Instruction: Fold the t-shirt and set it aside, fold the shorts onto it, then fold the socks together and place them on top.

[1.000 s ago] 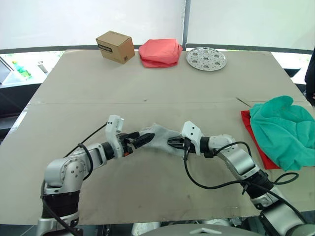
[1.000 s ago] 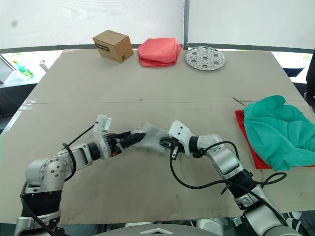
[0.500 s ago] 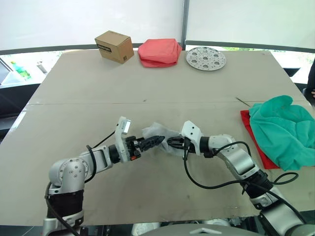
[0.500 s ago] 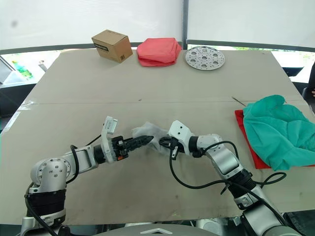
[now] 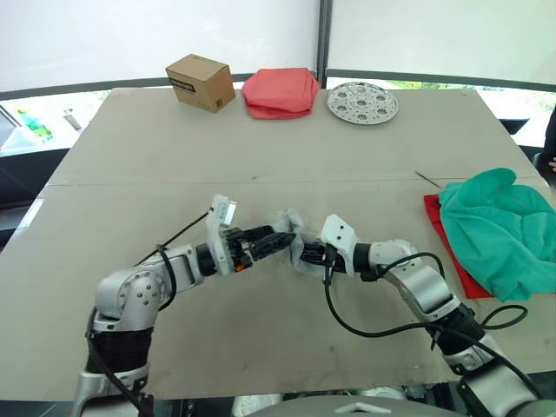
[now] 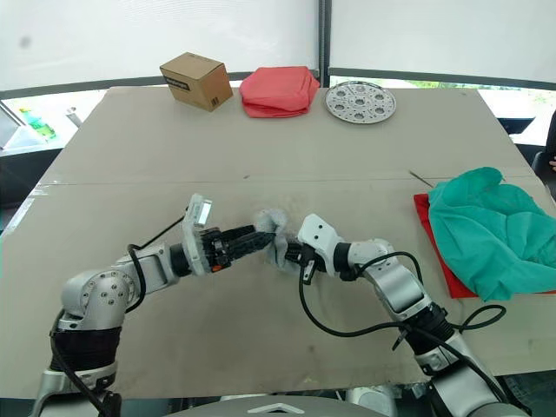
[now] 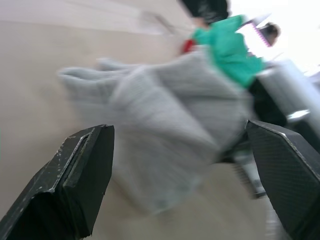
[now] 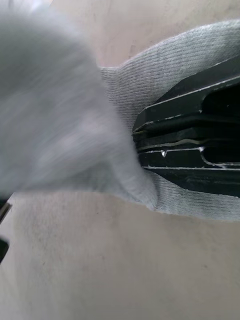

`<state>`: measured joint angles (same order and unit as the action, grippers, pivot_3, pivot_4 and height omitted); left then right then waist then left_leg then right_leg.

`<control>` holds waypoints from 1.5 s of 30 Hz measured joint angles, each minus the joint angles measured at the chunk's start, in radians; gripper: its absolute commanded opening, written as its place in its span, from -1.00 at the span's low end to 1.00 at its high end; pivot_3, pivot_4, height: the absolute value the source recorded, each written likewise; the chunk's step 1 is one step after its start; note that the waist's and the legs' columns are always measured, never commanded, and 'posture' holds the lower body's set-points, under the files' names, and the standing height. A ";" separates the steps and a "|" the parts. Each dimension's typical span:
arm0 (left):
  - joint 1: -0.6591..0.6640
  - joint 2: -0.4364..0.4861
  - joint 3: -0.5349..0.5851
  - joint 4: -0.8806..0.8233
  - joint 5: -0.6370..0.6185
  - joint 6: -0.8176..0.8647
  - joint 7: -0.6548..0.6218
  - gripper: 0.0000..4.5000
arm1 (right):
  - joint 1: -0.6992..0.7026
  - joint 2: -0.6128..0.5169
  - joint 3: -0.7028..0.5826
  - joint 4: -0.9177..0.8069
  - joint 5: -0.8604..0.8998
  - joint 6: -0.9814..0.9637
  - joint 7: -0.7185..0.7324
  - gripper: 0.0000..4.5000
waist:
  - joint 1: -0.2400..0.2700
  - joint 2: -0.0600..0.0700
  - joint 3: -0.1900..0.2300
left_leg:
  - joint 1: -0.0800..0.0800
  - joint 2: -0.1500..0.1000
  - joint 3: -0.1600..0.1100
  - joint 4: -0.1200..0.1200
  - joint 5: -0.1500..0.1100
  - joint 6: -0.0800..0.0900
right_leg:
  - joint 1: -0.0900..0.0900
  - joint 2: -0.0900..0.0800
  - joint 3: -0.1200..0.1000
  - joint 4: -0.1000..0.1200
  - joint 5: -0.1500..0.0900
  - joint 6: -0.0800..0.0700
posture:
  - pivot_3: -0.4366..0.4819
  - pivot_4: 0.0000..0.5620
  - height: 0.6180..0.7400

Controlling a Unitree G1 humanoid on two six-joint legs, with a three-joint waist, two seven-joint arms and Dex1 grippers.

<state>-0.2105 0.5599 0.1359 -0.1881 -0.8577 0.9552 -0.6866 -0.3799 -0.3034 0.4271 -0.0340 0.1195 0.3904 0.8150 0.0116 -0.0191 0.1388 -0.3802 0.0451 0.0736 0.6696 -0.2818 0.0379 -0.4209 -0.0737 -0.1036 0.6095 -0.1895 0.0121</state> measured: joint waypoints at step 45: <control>-0.122 -0.373 0.054 0.006 -0.218 0.078 0.230 0.98 | 0.005 -0.002 0.022 0.024 -0.073 -0.111 -0.018 -1.00 | 0.000 -0.002 0.000 | 0.000 -0.004 -0.001 0.001 0.000 0.000 | 0.001 -0.001 0.000 0.000 0.002 0.004 | -0.05 -0.47 1.00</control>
<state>-0.3327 0.1870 0.1895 -0.1818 -1.0756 1.0333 -0.4571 -0.3753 -0.3057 0.4496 -0.0096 0.0464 0.2796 0.7970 0.0112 -0.0207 0.1388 -0.3803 0.0416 0.0726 0.6703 -0.2817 0.0383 -0.4200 -0.0744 -0.1036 0.6096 -0.1875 0.0157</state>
